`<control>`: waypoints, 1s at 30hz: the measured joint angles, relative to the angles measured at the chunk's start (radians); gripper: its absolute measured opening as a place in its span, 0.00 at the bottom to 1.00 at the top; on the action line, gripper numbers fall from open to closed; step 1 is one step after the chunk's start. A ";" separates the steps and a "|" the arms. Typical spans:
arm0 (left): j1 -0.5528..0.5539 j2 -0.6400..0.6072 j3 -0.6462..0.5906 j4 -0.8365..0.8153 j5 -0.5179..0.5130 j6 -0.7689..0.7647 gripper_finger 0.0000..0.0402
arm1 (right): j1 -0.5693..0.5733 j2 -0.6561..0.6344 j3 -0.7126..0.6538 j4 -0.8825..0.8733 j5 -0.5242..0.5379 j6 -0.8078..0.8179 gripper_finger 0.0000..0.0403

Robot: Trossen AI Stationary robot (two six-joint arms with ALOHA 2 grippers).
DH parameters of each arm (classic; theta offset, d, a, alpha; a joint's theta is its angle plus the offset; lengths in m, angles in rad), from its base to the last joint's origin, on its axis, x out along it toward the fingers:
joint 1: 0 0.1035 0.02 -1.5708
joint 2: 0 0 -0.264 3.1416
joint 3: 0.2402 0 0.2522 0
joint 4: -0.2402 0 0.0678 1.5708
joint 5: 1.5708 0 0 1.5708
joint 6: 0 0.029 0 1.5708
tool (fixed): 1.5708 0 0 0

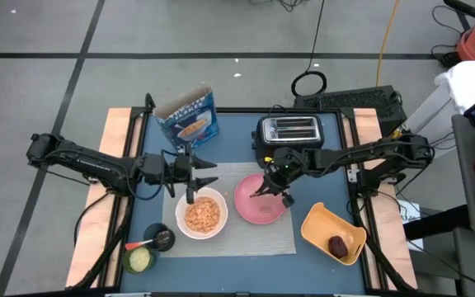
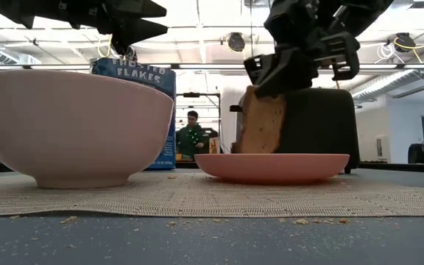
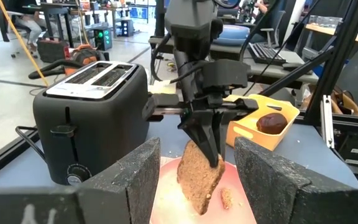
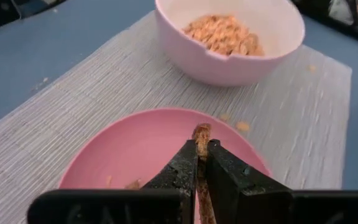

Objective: Arrange a breakfast setting
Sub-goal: Put the toasted bread on the pink plate, then put the apple on the mat

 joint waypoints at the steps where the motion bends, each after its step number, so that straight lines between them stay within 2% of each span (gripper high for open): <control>1: 0.000 0.000 0.000 0.000 0.000 0.001 0.53 | 0.000 0.000 0.000 -0.004 0.000 0.000 0.05; 16: 0.000 0.000 0.000 0.000 0.000 0.004 0.53 | 0.000 0.000 0.000 -0.016 0.000 0.006 0.07; 30: 0.000 0.000 0.000 0.000 0.000 0.003 0.53 | 0.000 -0.002 0.000 -0.016 0.000 0.160 0.42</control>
